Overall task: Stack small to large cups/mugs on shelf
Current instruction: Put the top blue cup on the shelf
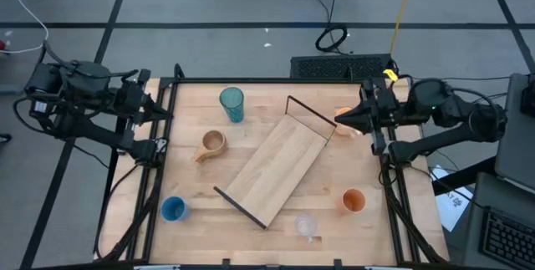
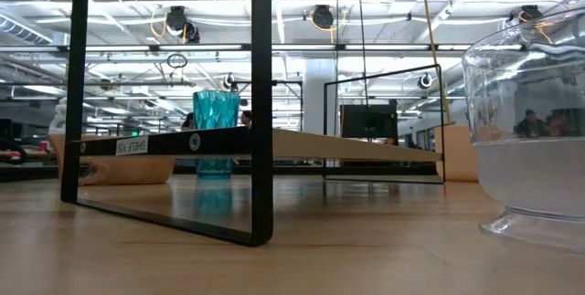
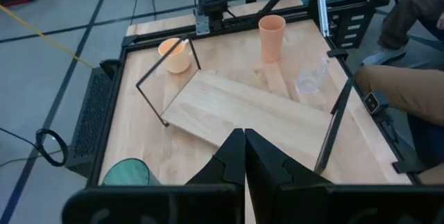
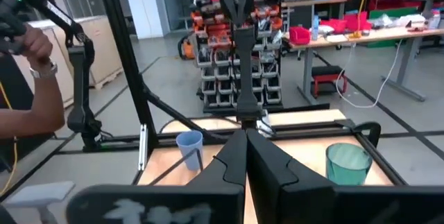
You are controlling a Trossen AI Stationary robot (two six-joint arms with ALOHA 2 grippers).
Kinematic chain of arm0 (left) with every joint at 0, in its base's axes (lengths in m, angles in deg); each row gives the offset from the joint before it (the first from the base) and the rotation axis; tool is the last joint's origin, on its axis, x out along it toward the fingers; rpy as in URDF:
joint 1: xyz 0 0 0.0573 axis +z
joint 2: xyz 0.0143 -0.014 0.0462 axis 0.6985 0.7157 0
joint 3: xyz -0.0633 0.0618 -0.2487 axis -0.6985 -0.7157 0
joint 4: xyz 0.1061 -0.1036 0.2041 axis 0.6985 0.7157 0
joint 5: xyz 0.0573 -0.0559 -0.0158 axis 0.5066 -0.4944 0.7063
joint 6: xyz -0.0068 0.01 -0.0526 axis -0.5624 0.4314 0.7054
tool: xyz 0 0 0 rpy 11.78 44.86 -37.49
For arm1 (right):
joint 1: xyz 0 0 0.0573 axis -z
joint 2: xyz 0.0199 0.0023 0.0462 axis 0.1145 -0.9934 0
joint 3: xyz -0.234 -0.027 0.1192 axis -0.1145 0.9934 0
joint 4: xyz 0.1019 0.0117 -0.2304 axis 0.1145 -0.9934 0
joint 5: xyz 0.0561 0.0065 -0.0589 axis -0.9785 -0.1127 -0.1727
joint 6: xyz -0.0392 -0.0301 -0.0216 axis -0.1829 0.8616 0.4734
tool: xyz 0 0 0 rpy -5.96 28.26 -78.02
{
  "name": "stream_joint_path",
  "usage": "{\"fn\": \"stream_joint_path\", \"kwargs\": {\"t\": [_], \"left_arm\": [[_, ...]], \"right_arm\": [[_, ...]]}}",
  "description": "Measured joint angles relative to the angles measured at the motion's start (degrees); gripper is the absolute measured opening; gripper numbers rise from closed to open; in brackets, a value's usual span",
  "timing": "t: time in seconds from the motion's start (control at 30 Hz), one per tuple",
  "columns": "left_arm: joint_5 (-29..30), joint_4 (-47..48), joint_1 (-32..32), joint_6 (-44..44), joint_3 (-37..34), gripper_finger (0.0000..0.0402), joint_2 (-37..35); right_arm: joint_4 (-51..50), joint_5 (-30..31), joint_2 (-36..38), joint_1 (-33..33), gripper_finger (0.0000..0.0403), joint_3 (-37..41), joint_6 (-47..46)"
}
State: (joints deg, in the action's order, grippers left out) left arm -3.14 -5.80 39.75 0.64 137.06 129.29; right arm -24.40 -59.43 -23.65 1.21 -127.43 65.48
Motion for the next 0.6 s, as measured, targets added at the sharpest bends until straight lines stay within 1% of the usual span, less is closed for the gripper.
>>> {"fn": "stream_joint_path", "kwargs": {"t": [0.1,0.33,0.43,0.53,0.6], "left_arm": [[0.0,0.0,0.0,0.0,-1.3,0.0005,0.0],[-0.1,-0.6,0.0,0.3,-2.9,0.0006,1.0],[-0.1,-0.3,-0.1,2.6,-3.0,0.0007,2.0],[0.6,0.7,-1.4,5.1,-3.0,0.0021,2.7],[2.8,1.0,-2.8,6.3,-3.2,0.0039,2.8]], "right_arm": [[-1.0,0.3,-0.6,0.1,0.0,0.0,0.0],[-1.6,8.0,-1.0,0.1,0.0,0.0,-1.2],[-1.5,10.5,-1.0,0.1,0.0,0.0,-1.5],[-1.3,10.6,-1.4,0.0,0.0,0.0,-1.2],[-1.3,10.6,-1.9,0.0,0.0,0.0,-1.1]]}}
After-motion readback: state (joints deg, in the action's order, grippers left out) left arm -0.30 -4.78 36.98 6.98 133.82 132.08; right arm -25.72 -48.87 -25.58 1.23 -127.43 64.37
